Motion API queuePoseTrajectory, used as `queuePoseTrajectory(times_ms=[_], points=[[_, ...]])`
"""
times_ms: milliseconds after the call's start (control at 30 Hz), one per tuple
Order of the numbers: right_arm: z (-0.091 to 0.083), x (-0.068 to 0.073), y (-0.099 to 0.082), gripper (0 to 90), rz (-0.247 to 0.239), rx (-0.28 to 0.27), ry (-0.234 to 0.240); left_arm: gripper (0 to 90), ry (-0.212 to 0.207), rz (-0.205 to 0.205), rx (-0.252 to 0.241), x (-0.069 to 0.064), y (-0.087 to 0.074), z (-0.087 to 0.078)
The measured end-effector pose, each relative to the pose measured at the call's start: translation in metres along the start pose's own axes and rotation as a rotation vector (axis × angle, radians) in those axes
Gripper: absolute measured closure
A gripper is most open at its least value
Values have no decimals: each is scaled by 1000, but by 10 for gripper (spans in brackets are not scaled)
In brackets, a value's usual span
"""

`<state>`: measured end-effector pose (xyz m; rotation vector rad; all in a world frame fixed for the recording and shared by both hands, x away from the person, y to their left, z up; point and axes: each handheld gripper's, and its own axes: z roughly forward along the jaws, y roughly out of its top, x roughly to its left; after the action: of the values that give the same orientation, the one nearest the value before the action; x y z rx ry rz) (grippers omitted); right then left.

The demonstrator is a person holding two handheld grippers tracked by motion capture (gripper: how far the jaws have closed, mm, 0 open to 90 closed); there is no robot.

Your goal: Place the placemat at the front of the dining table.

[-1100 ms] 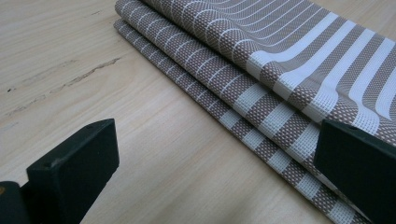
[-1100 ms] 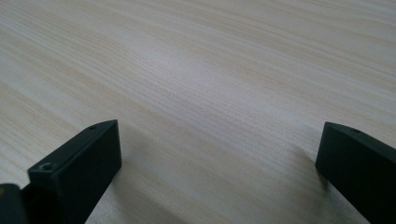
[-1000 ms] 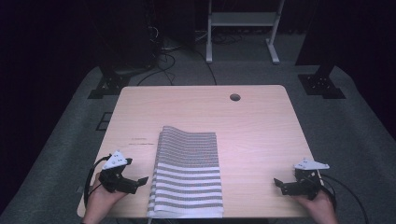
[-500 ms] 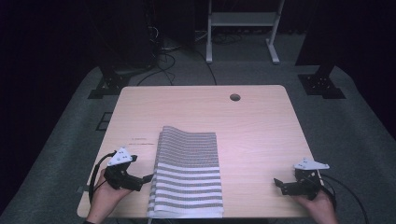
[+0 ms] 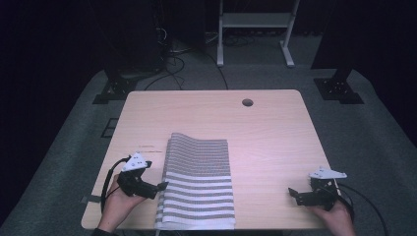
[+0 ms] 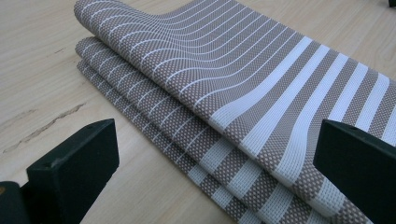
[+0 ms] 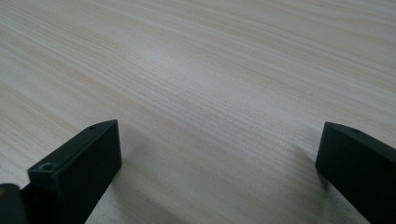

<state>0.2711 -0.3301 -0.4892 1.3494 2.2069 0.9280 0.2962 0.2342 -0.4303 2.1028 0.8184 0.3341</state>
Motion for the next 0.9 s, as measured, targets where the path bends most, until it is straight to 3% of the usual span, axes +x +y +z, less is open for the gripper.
queuePoseTrajectory(times_ms=[533,900], points=[[0,0,0,0,0,0,0,0,-31,25,13,-13,11,21],[0,0,0,0,-1,0,-1,0,-45,24,32,-17,9,32]])
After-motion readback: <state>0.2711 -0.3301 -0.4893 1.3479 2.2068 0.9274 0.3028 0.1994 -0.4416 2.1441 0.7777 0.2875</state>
